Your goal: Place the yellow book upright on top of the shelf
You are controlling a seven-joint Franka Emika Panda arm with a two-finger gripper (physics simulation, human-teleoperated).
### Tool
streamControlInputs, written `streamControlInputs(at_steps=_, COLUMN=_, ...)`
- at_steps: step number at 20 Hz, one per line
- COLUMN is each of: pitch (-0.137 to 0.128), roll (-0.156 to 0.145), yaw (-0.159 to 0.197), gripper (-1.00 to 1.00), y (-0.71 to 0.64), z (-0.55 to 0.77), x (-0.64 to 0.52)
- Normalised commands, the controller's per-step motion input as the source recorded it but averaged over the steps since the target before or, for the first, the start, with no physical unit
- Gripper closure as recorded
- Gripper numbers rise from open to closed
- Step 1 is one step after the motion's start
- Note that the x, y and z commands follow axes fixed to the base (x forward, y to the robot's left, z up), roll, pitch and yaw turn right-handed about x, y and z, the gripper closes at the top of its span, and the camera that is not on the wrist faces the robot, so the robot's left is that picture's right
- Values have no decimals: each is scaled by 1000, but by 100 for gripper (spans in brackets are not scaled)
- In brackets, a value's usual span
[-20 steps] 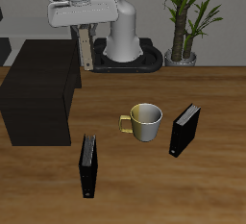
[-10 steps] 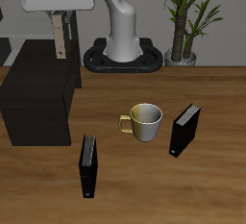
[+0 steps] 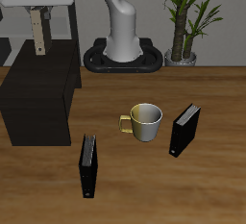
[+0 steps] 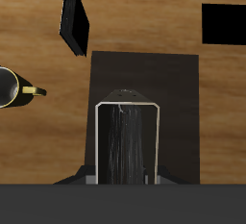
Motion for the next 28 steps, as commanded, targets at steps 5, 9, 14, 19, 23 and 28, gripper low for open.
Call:
streamControlInputs(at_steps=5, pitch=-2, roll=-15, yaw=15, gripper=100, y=-325, z=-26, x=26)
streamControlInputs(at_steps=9, pitch=-11, roll=-32, yaw=-28, gripper=100, y=-170, z=-161, x=14)
streamControlInputs(at_steps=14, pitch=51, roll=-2, yaw=-26, gripper=100, y=27, z=-393, x=111)
streamControlInputs(at_steps=19, pitch=28, roll=8, yaw=-29, gripper=100, y=63, z=-172, x=23)
streamControlInputs(at_steps=23, pitch=-3, roll=-47, yaw=29, gripper=-100, y=-27, z=3, x=-12)
streamControlInputs(at_steps=28, pitch=-16, roll=-99, yaw=21, gripper=-100, y=-56, z=-21, x=35)
